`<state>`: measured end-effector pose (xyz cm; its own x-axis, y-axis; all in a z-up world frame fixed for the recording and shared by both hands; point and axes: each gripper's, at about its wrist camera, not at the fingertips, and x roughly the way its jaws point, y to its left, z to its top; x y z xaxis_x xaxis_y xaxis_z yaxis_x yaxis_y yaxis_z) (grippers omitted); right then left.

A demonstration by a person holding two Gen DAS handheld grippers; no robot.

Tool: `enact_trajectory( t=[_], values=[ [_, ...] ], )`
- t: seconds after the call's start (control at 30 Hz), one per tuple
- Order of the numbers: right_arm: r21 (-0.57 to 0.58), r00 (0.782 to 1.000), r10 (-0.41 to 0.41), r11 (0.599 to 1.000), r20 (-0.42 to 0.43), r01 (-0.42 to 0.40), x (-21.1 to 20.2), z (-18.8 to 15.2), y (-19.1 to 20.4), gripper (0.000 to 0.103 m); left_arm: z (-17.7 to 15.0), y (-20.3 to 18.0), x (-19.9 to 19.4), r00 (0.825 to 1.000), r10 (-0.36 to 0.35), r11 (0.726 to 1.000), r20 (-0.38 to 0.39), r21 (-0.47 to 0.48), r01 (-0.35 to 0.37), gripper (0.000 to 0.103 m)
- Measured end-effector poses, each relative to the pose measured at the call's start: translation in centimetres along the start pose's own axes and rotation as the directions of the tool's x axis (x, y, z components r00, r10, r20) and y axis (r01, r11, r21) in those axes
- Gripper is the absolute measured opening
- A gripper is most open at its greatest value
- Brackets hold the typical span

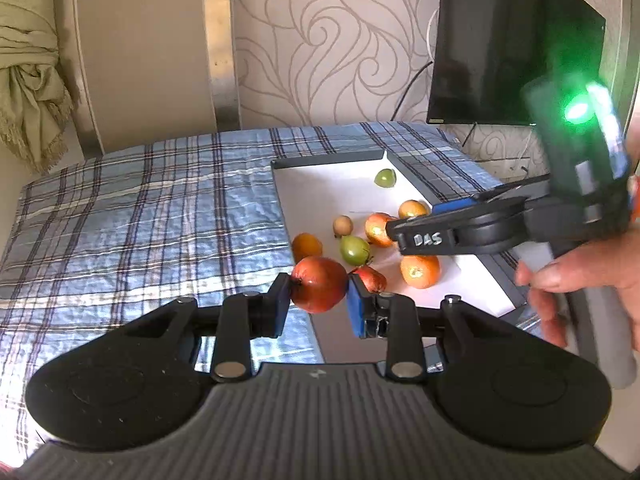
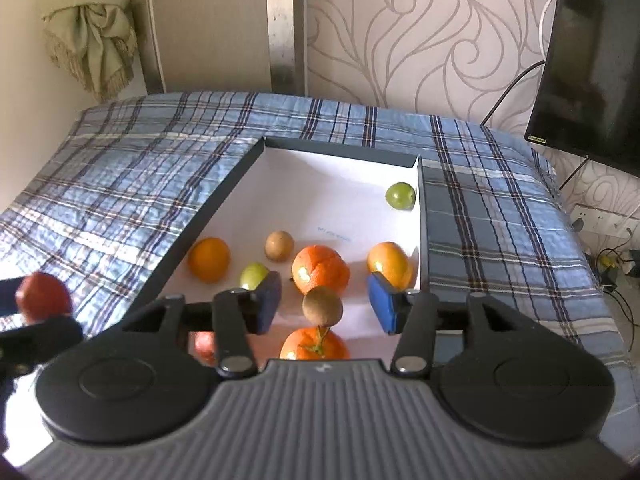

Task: Organize fruits
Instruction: 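Open the right tool to drop the tan fruit into the box while the left tool holds the apple, then lower the red apple into the box and open the left tool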

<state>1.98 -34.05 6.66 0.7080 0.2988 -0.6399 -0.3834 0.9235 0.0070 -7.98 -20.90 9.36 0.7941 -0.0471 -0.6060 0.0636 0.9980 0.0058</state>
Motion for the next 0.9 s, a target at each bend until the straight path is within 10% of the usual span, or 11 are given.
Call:
enact_trajectory(
  t=[0.9],
  values=[
    [0.134, 0.998, -0.011, 0.991, 0.057, 0.003, -14.2, -5.4, -2.5, 0.052, 2.6, -4.3, 9.7, 0.999, -0.036, 0.999, -0.034, 0.027, 0.037, 0.035]
  ],
)
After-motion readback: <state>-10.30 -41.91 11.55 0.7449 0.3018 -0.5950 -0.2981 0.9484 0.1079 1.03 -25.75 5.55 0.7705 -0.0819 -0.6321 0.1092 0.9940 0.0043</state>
